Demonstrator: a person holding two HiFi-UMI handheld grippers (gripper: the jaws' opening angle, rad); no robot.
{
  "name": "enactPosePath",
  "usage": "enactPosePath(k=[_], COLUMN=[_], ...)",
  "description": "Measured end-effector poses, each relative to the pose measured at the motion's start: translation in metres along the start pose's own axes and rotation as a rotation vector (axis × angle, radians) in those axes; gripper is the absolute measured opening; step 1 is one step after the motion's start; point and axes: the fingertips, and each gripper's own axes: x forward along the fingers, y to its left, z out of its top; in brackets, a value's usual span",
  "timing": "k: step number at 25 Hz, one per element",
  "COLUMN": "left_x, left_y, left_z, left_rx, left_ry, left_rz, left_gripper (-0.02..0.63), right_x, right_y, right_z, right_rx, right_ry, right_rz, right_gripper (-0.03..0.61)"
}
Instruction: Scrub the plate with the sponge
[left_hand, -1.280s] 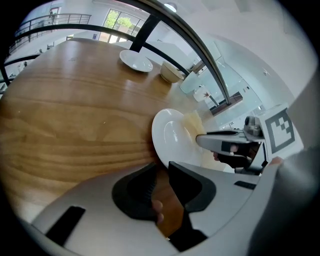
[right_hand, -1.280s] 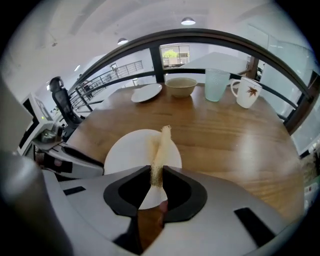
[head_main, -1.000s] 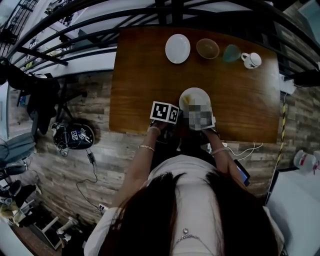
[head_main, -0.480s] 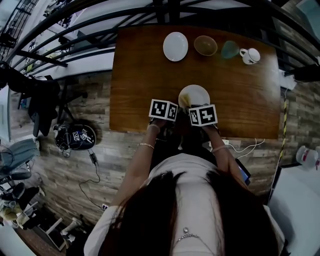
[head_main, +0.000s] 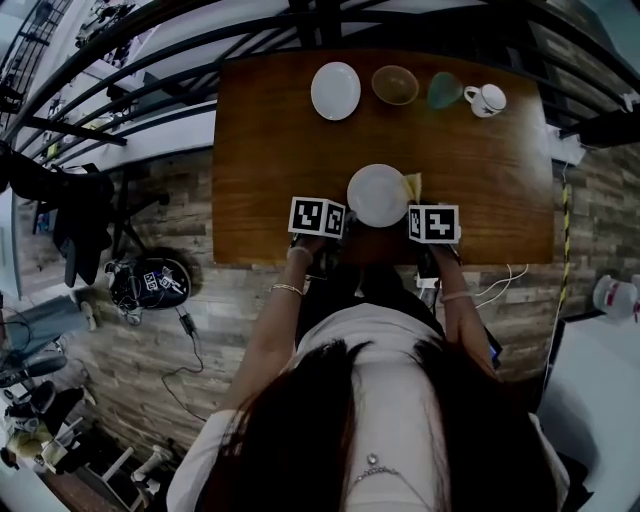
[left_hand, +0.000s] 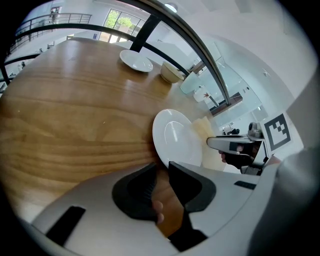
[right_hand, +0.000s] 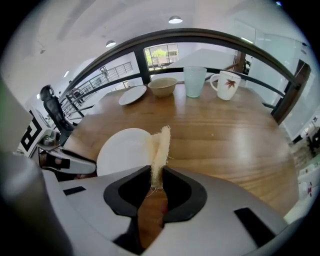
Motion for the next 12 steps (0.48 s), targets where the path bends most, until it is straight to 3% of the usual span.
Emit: enactPosePath(k=[6,12], left_x=[0.0,-0.001], left_y=[-0.003,-0.001], left_z=[0.001,0.001], left_rx=[-0.002,0.001], left_ry=[0.001,-0.003], left_rz=[-0.003,-0.002], left_gripper=[0.083,0.083], right_x=[-0.004,0.006], right_y=[0.005,0.051], right_z=[-0.01,-0.026], right_rx=[0.014,-0.147], right_ry=[0.021,0.097], right_rz=[0.015,0.032], right_gripper=[0.092,0.092])
